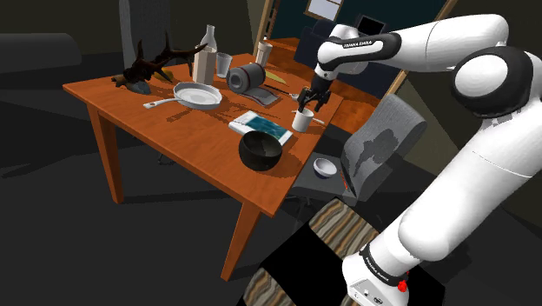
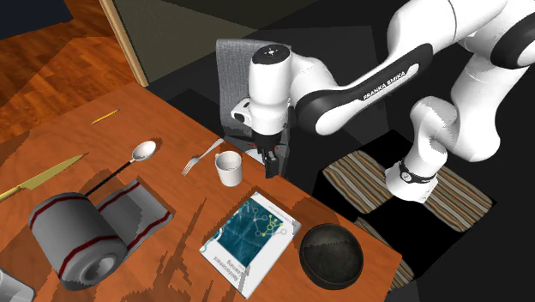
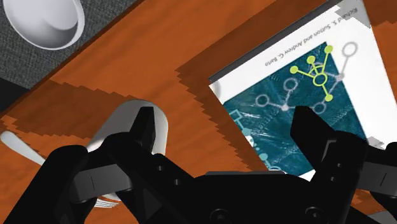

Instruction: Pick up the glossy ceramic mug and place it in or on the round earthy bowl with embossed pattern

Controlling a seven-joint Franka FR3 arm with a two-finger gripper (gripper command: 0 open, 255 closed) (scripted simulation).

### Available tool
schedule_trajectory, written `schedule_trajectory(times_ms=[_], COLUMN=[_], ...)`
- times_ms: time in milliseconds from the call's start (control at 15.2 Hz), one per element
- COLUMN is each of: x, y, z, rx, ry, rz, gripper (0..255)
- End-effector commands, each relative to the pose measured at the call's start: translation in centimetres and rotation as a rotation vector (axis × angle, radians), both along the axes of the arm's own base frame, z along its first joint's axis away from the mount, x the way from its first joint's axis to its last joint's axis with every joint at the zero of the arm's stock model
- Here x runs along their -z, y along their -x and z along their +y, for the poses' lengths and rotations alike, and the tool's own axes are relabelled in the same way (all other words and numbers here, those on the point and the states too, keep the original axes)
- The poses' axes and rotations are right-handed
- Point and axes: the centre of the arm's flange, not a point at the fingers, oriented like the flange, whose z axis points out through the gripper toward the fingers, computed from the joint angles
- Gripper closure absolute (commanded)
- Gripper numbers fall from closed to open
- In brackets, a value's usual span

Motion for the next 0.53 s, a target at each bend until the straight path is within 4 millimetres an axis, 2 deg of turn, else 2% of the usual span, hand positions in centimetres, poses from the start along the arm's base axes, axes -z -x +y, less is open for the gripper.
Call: schedule_trajectory(times_ms=[0, 462], x=[1.3, 5.2], y=[-1.5, -7.4], z=[-1.6, -7.4], rx=[0.007, 0.035], ry=[0.005, 0.022], rz=[0.001, 0.004], gripper=[0, 0])
